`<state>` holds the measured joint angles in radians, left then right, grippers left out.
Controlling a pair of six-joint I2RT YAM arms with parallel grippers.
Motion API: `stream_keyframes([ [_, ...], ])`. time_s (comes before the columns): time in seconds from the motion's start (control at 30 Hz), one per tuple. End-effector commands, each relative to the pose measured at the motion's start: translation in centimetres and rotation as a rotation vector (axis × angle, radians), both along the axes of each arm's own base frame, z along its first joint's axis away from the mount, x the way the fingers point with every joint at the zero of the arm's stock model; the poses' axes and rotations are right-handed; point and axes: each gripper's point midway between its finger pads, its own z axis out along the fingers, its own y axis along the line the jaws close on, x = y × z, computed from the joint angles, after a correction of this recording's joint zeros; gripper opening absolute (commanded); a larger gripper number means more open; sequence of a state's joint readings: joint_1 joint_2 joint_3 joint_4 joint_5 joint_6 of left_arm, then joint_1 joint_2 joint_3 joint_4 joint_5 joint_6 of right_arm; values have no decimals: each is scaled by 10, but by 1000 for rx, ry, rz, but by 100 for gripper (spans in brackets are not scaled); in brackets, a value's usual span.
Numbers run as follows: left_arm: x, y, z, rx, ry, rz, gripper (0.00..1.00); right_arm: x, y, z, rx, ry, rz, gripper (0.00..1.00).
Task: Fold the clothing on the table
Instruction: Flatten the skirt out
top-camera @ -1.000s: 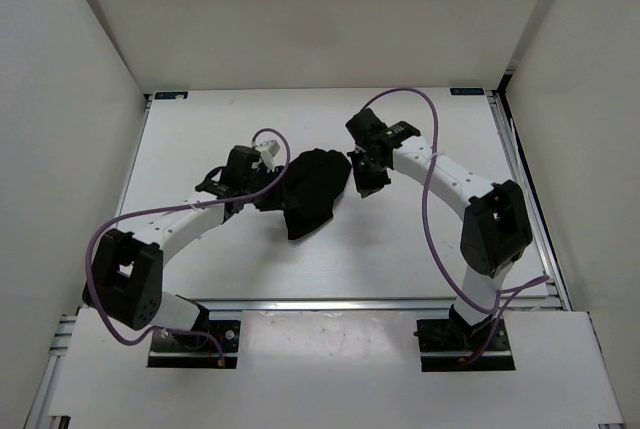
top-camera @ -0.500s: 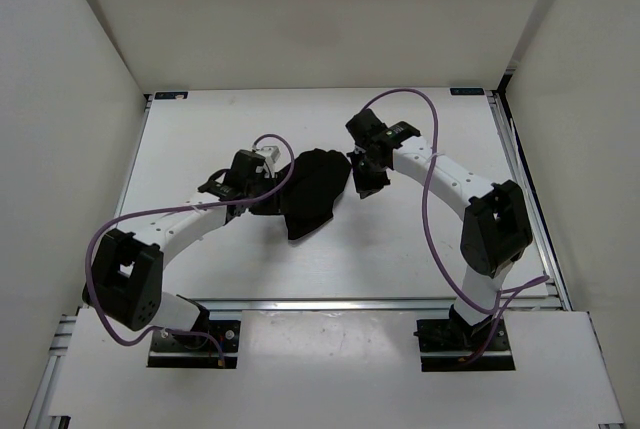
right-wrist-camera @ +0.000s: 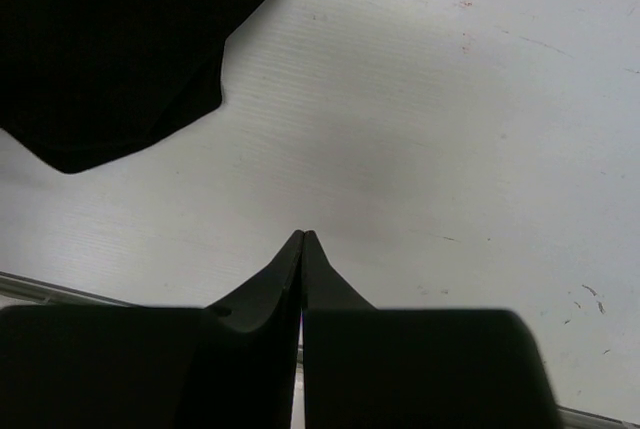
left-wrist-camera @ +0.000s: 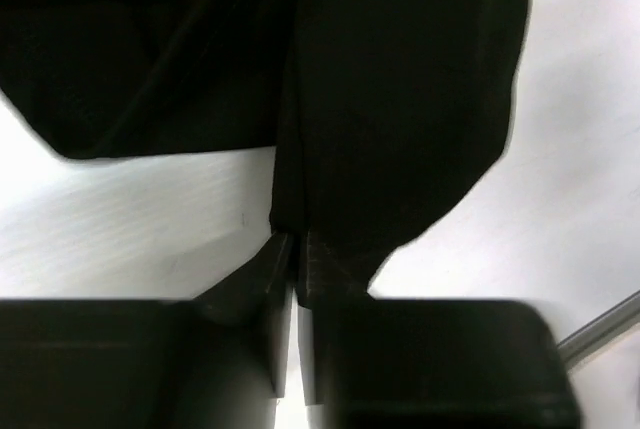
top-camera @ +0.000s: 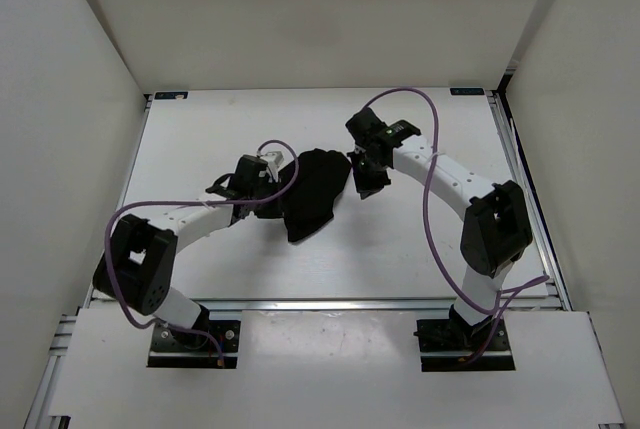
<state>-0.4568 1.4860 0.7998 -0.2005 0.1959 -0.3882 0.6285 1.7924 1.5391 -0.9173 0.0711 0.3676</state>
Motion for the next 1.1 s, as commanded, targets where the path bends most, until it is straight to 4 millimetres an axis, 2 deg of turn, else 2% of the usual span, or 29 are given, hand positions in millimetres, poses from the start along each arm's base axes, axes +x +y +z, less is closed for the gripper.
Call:
stream_keyframes([
  [0.0,4,-21,5,-64,-11,-54,2,8,3,20,18,-38,-13,0],
  [0.07,22,-50,55,-125,-84,-116,0,9,-1,24,-1,-56,-18,0],
  [0.1,20,-68,77,-160,-113,-184,0,11,-2,28,5,-69,-29,0],
  [0.13,31,-85,116,-201,-160,-218,0,12,-7,28,-9,-74,-45,0],
  [0.17,29,-109,163,-273,-212,-305,0,13,-12,29,-10,-77,-70,0],
  [0.2,17,-126,188,-351,-209,-391,0,15,-21,31,-17,-81,-98,0],
  [0.23,20,-138,234,-422,-278,-433,0,12,-27,29,-26,-71,-117,0],
  [0.27,13,-149,278,-509,-327,-495,0,13,-36,27,-26,-73,-147,0],
  [0.3,8,-149,316,-564,-372,-526,0,14,-45,31,-19,-92,-174,0],
  [0.33,9,-148,328,-582,-389,-532,0,15,-50,30,-19,-96,-192,1],
  [0.37,10,-141,350,-602,-423,-526,0,11,-58,33,-11,-109,-217,0],
  [0.4,18,-129,351,-594,-424,-495,0,15,-67,42,11,-136,-247,0],
  [0.43,16,-121,364,-596,-455,-486,0,13,-71,38,10,-138,-272,0],
  [0.5,37,-97,347,-537,-449,-394,0,13,-88,47,32,-178,-335,0],
  [0.53,43,-90,332,-518,-423,-353,0,12,-92,43,30,-182,-355,0],
  [0.6,54,-70,282,-495,-343,-259,0,10,-105,45,53,-197,-396,0],
  [0.63,58,-61,265,-494,-315,-220,0,9,-108,49,65,-213,-406,0],
  [0.67,55,-56,231,-492,-248,-171,0,8,-112,47,72,-207,-417,0],
  [0.7,56,-46,189,-459,-189,-109,0,7,-114,47,80,-205,-425,0],
  [0.73,59,-38,170,-417,-182,-54,0,7,-118,47,87,-205,-439,0],
  [0.8,47,-18,93,-296,-87,32,0,2,-113,42,108,-183,-417,0],
  [0.83,45,-11,78,-253,-78,57,0,3,-116,39,108,-178,-423,0],
  [0.87,37,-4,50,-216,-17,75,0,-2,-105,34,142,-154,-385,0],
  [0.9,30,6,33,-196,25,90,0,-5,-97,33,169,-138,-354,1],
  [0.93,25,10,24,-187,55,99,0,-6,-93,32,183,-133,-342,3],
  [1.0,12,19,7,-166,91,114,0,-18,-76,25,246,-60,-289,21],
  [1.07,3,26,-1,-131,94,127,0,-26,-65,17,293,29,-271,28],
])
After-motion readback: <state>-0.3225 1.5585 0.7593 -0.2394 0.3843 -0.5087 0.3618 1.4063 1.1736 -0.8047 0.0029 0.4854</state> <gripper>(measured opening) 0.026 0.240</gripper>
